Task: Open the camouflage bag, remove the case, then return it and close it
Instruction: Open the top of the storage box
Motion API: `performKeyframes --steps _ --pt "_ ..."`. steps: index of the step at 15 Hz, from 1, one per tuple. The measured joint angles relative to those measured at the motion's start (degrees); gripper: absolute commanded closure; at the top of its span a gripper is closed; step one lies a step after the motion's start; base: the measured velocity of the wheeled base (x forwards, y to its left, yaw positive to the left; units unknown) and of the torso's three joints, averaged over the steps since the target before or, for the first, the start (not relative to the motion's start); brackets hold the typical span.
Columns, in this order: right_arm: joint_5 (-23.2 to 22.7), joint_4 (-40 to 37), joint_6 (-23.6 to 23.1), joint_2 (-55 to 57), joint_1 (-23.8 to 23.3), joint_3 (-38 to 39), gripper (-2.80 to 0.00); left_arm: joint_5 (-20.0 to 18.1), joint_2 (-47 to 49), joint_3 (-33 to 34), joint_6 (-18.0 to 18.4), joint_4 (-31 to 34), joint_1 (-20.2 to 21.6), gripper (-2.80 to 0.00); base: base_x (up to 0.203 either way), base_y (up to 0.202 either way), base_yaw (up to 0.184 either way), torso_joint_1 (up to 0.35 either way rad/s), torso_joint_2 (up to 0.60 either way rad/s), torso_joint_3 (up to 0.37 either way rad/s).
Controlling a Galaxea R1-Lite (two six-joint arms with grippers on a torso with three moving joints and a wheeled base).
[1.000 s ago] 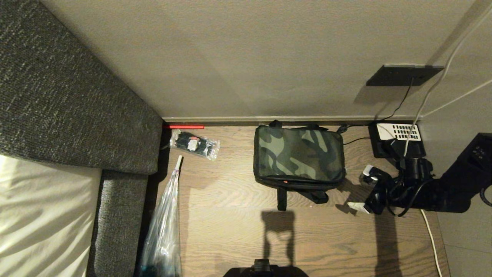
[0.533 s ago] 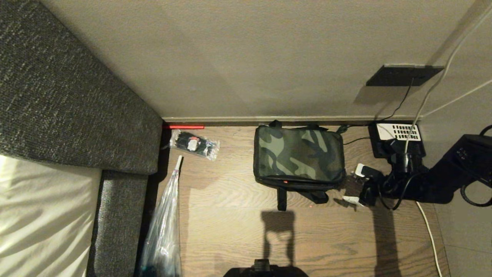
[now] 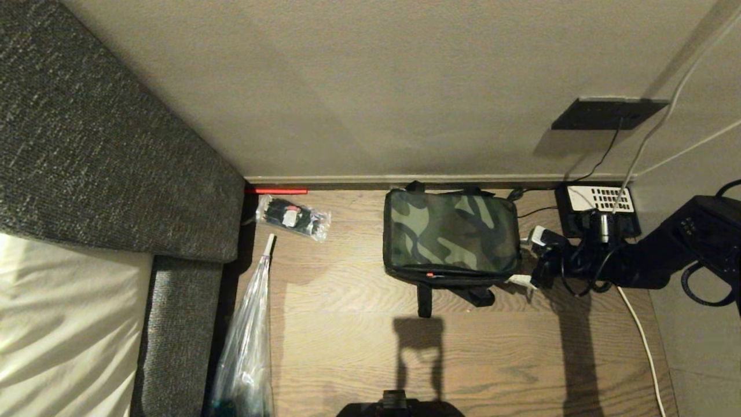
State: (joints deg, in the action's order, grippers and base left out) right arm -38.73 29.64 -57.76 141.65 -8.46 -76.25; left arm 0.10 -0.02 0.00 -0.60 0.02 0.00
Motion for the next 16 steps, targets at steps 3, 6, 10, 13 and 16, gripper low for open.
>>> performKeyframes --steps 3,6,10,13,16 --pt "0.1 1.1 -0.4 0.2 0.0 -0.3 -2.8 0.0 0.0 0.0 0.0 0.0 0.0 0.0 0.0 0.0 0.0 0.0 0.0 0.0" --pt "0.0 1.2 -2.4 0.2 0.0 -0.5 -2.8 0.0 0.0 0.0 0.0 0.0 0.0 0.0 0.0 0.0 0.0 0.0 0.0 0.0" --pt "0.0 0.3 -5.8 0.3 -0.1 0.0 -2.8 0.0 0.0 0.0 0.0 0.0 0.0 0.0 0.0 0.0 0.0 0.0 0.0 0.0" --pt "-1.3 -1.2 -6.9 0.0 -0.4 0.3 -2.8 0.0 0.0 0.0 0.0 0.0 0.0 0.0 0.0 0.0 0.0 0.0 0.0 0.0" --pt "-2.1 -1.6 -7.3 0.1 -0.4 -0.1 -2.8 0.0 0.0 0.0 0.0 0.0 0.0 0.0 0.0 0.0 0.0 0.0 0.0 0.0"
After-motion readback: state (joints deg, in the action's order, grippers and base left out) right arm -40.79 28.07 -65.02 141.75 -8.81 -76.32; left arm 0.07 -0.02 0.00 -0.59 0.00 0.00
